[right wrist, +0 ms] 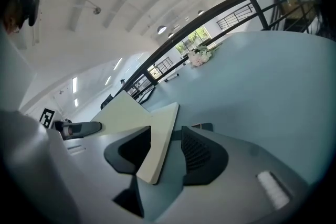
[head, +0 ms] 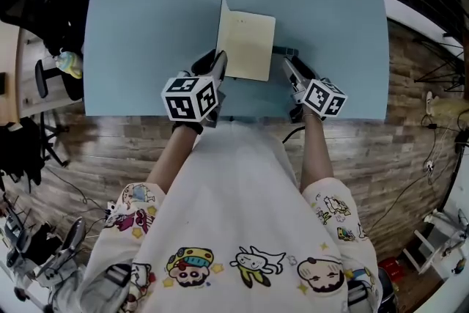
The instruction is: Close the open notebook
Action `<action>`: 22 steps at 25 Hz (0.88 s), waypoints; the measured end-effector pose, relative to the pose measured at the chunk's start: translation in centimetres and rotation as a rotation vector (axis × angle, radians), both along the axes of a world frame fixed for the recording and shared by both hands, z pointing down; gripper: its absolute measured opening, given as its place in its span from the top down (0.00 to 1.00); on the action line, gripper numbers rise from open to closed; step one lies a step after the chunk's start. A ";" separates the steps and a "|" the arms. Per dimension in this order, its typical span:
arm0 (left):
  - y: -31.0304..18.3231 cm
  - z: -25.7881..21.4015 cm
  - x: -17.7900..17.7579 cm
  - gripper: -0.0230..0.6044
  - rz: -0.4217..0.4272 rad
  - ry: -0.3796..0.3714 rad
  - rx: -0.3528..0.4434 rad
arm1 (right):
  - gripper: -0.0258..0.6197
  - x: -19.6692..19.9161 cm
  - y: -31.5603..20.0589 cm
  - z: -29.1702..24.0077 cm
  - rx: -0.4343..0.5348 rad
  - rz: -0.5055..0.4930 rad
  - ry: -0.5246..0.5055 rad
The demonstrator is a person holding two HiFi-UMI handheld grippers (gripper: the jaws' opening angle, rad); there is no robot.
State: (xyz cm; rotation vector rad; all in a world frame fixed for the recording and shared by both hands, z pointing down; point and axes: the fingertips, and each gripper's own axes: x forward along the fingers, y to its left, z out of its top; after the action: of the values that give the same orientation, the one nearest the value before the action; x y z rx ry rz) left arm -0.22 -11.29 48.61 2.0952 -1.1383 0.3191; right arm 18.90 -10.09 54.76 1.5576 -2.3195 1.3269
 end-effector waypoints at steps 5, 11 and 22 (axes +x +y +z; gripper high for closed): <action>0.3 0.1 2.5 0.79 0.032 -0.038 0.020 | 0.67 0.9 1.2 -0.2 0.005 0.023 -0.011; 0.8 0.6 5.0 0.73 0.044 -0.055 0.034 | 0.67 1.3 2.4 -0.2 0.000 0.034 -0.021; 2.1 3.3 10.0 0.59 0.175 -0.214 0.049 | 0.68 3.6 5.0 0.3 -0.022 0.093 -0.011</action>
State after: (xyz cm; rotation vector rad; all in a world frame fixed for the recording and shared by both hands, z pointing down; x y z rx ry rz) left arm 9.81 -9.19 51.90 2.2504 -1.0937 0.6167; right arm 22.53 -5.11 55.04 1.6747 -2.2567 1.3786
